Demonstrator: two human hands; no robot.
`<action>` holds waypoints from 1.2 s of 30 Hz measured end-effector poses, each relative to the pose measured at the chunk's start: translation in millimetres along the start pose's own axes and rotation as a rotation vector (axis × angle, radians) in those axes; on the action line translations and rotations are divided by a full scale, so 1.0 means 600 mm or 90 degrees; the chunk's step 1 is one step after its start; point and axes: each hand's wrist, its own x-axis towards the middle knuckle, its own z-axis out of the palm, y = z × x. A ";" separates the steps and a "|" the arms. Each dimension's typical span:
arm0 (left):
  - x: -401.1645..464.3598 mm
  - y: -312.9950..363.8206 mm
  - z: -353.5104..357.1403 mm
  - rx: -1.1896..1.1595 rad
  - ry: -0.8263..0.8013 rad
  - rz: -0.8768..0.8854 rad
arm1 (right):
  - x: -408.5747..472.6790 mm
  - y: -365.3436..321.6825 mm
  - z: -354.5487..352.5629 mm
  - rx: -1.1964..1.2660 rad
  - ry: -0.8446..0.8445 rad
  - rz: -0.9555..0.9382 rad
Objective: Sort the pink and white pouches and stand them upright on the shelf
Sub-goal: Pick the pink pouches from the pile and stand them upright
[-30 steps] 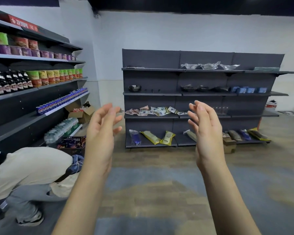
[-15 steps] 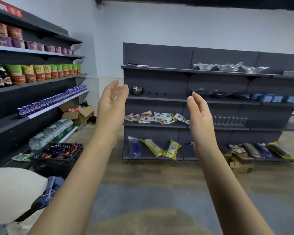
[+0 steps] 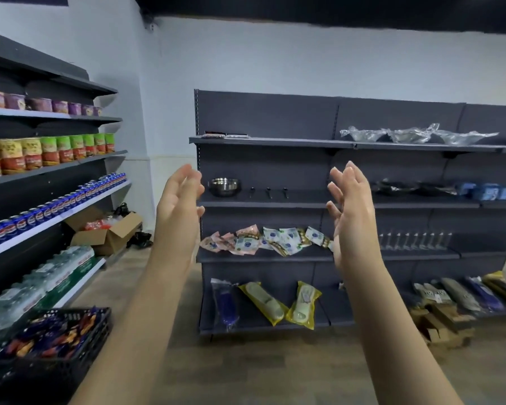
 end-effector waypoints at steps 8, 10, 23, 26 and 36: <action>0.180 -0.147 0.032 0.376 0.019 0.128 | 0.175 0.156 0.051 -0.289 0.008 -0.139; 0.230 -0.189 0.043 0.437 0.019 0.157 | 0.225 0.202 0.062 -0.328 0.019 -0.155; 0.612 -0.398 0.193 0.763 0.023 0.255 | 0.637 0.460 0.139 -0.652 0.052 -0.302; 0.672 -0.434 0.219 0.748 0.033 0.260 | 0.706 0.495 0.161 -0.624 0.041 -0.309; 0.820 -0.541 0.240 0.756 0.064 0.275 | 0.843 0.621 0.233 -0.548 0.017 -0.323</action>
